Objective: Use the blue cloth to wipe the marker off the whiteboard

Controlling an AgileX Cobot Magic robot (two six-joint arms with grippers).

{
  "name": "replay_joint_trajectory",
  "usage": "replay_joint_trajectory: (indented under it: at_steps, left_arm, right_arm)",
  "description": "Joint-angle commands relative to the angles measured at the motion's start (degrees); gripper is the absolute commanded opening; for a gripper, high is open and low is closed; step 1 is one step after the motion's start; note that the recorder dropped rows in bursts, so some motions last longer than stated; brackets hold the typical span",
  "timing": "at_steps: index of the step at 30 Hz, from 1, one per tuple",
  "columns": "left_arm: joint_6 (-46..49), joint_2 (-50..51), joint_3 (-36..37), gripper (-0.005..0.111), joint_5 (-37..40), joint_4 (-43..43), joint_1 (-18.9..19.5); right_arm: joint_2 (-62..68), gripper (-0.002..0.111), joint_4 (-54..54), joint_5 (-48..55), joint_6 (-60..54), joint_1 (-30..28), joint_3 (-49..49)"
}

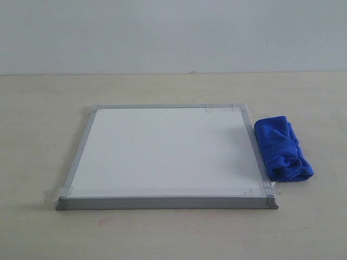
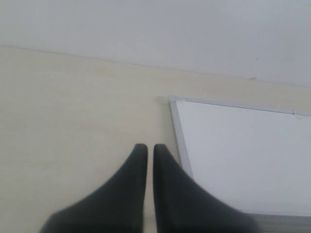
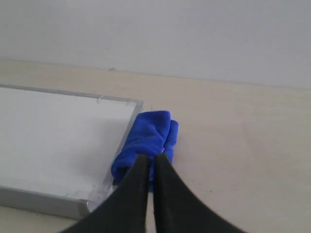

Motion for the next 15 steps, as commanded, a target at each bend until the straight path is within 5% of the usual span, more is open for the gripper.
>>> replay_joint_trajectory:
  at_steps: [1, 15]
  left_arm:
    - [0.36, -0.15, -0.19, 0.004, -0.66, 0.04, 0.17]
    - [0.36, -0.15, -0.19, 0.004, -0.66, 0.04, 0.17]
  right_arm:
    - [-0.32, 0.001, 0.34, 4.01, 2.24, -0.16, 0.28]
    - [-0.32, 0.001, -2.09, 4.35, 5.95, -0.01, 0.28]
